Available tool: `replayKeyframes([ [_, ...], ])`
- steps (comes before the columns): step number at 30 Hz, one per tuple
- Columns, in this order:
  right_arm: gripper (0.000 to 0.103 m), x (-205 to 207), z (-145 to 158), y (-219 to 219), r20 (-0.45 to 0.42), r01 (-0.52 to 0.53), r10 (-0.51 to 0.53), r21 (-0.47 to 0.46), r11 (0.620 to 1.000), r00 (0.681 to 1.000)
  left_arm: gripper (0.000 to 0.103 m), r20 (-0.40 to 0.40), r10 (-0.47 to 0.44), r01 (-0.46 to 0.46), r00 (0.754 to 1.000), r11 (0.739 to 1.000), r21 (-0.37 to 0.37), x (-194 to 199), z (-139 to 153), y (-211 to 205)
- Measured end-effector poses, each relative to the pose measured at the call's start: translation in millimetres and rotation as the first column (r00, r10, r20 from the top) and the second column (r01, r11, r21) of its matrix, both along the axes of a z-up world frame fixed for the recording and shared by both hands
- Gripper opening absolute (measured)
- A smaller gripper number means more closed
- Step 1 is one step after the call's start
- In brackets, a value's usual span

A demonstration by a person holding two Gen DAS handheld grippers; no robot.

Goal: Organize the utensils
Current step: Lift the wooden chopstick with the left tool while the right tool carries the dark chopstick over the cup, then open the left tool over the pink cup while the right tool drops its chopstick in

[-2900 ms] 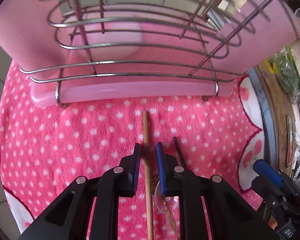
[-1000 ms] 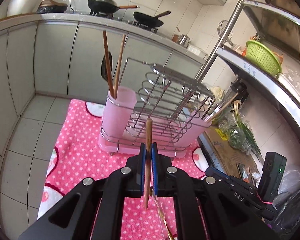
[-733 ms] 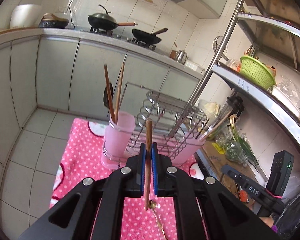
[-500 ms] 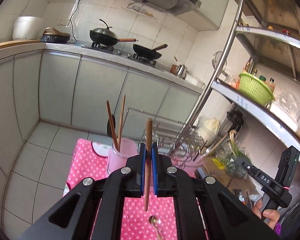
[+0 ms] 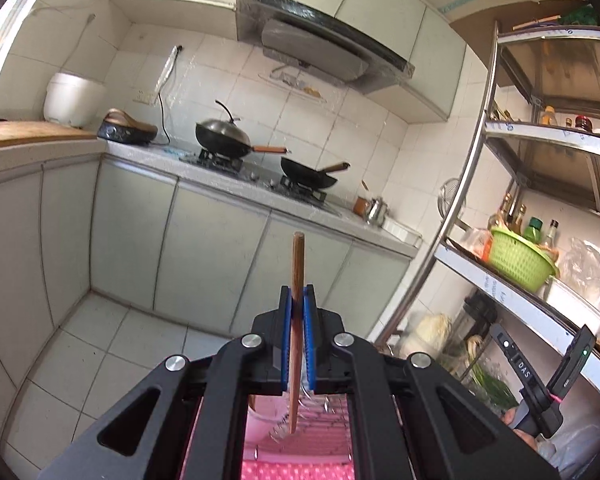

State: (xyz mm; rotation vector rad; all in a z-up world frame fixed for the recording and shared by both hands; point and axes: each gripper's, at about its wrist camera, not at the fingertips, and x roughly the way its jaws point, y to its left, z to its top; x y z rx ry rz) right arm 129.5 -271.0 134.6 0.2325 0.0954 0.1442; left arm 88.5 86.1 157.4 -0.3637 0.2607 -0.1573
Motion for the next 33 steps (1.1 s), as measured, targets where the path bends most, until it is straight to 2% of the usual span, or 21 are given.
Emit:
replayKeyframes([
  [7,0.004,30.0,-26.2,0.9,-0.012,0.042,-0.042,-0.006,0.999,0.999,0.005,0.021,0.057,-0.057,0.998,0.998,0.032,24.0,-15.0,-1.3],
  [15,0.004,35.7,-51.8,9.8,-0.046,0.037,-0.038,-0.041,0.998,0.998,0.005,0.003,0.067,-0.067,0.998,0.997,0.044,45.6,-37.4,-9.5],
  [28,0.004,12.4,-92.8,15.2,-0.143,0.013,-0.014,-0.009,1.0,0.99,0.005,-0.104,0.01,-0.007,0.995,0.999,0.033,42.3,-85.8,-22.2],
  [33,0.004,16.8,-106.0,12.3,-0.209,0.016,-0.014,0.004,1.0,0.978,0.005,-0.178,0.018,-0.012,0.984,0.999,0.034,56.3,-105.5,-24.6],
])
